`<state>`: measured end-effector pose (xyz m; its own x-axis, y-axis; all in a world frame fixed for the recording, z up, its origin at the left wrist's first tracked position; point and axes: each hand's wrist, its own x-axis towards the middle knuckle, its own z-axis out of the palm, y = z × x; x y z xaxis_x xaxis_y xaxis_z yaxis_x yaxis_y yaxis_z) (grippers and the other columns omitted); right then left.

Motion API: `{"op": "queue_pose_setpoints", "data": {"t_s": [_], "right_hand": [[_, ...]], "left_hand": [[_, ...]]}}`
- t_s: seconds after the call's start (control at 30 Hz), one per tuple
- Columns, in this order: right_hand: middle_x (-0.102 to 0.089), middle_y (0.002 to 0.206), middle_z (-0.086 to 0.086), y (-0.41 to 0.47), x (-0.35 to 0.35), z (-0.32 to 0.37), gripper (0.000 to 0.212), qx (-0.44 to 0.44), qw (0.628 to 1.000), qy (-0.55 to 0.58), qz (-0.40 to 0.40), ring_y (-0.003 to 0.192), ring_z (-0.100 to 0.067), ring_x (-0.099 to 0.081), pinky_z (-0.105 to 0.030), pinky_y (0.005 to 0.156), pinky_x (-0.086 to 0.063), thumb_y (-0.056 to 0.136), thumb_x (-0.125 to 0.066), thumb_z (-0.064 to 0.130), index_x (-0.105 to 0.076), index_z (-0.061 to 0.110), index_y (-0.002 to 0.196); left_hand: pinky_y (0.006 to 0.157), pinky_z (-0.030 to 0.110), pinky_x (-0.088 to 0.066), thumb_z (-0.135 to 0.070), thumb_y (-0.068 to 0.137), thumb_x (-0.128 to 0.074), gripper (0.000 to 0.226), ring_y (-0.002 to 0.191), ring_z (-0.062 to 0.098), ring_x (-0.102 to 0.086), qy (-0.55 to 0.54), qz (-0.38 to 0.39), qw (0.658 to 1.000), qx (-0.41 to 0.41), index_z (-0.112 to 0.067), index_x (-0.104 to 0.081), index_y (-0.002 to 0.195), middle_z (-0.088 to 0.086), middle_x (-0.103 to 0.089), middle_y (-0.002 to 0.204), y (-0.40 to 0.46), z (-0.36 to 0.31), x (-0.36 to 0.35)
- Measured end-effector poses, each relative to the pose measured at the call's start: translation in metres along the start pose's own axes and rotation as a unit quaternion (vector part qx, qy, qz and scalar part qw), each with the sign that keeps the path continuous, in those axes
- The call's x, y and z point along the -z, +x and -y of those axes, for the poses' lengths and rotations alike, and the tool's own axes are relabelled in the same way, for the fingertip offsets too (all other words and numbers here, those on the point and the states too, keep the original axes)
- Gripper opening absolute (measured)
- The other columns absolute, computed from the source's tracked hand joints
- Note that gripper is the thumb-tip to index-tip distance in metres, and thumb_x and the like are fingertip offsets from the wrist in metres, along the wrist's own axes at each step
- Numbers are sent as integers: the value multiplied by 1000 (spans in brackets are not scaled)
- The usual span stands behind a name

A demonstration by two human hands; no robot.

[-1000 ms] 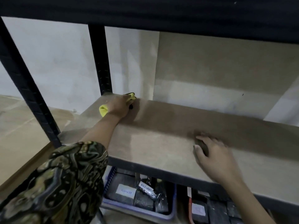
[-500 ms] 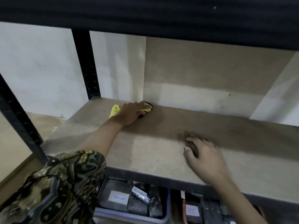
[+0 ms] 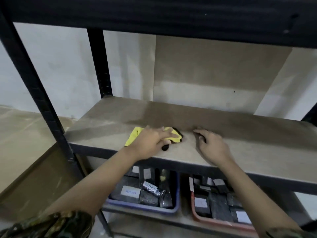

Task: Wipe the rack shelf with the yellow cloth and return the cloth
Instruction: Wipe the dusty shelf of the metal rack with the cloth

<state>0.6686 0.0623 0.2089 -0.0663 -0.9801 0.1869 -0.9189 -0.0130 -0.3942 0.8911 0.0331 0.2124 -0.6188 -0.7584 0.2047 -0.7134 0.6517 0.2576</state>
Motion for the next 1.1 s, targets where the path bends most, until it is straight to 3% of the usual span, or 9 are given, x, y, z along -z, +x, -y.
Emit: {"op": "queue_pose_setpoints", "data": {"t_s": [0.17,0.27,0.33,0.43,0.57,0.67,0.87,1.0,1.1], "right_hand": [[-48,143,-3,-6,4,4,39,13,1000,4,8,128,-28,-47,-31,102,-37,92,-42,14,-56,20,128],[-56,136,-5,-10,9,4,34,0,999,36,-1,125,-26,-50,-29,100,-38,93,-45,18,-59,18,124],[-60,130,-6,-12,16,-2,32,-20,997,64,-22,120,-25,-54,-28,98,-40,93,-47,19,-61,18,121],[-62,126,-10,-15,28,-23,32,-50,997,46,-46,116,-28,-56,-30,94,-42,93,-48,20,-61,17,122],[-63,123,-13,-24,37,-50,35,-102,993,-15,-48,112,-33,-57,-42,92,-49,90,-46,25,-57,20,123],[-63,121,-13,-25,34,-51,35,-119,991,-19,-63,109,-34,-58,-42,89,-50,89,-47,28,-57,21,122],[-64,117,-16,-21,31,-51,36,-117,990,-16,-82,107,-34,-59,-40,91,-48,86,-49,26,-59,17,119],[-64,118,-16,-21,31,-54,36,-102,991,-11,-81,107,-34,-59,-40,91,-48,87,-49,25,-58,17,120],[-65,120,-11,-19,34,-59,33,-105,992,13,-72,111,-31,-58,-35,91,-45,88,-50,26,-60,20,119]], "left_hand": [[104,37,-24,-34,97,-37,36,137,13,-34,0,-1,999,-48,-39,-44,133,-9,-39,148,-49,-50,-10],[102,36,-35,-34,97,-38,36,121,17,-53,-1,-9,999,-43,-35,-45,133,-7,-52,138,-60,-58,2],[77,32,-50,-28,95,-44,36,86,23,-67,-29,-70,997,5,-30,-49,131,0,-69,110,-60,-51,19],[37,17,-28,-18,92,-50,35,41,3,-40,17,-193,978,79,-25,-53,127,-4,-57,70,-46,-23,43],[64,38,-49,-30,96,-42,36,80,33,-63,20,-154,973,172,-28,-47,132,15,-68,96,-25,20,46],[87,45,-44,-31,98,-37,36,112,36,-54,36,-69,977,197,-37,-44,133,12,-59,125,-19,30,19],[88,47,-46,-33,98,-37,34,101,32,-61,90,-82,973,195,-33,-48,130,11,-65,116,-18,3,2],[104,50,-31,-28,97,-38,39,120,25,-55,64,-65,992,87,-36,-39,135,-3,-52,138,-26,-73,-20],[106,47,-32,-31,96,-38,36,113,22,-59,7,-69,997,24,-35,-41,132,-2,-62,127,-21,-118,-30]]}}
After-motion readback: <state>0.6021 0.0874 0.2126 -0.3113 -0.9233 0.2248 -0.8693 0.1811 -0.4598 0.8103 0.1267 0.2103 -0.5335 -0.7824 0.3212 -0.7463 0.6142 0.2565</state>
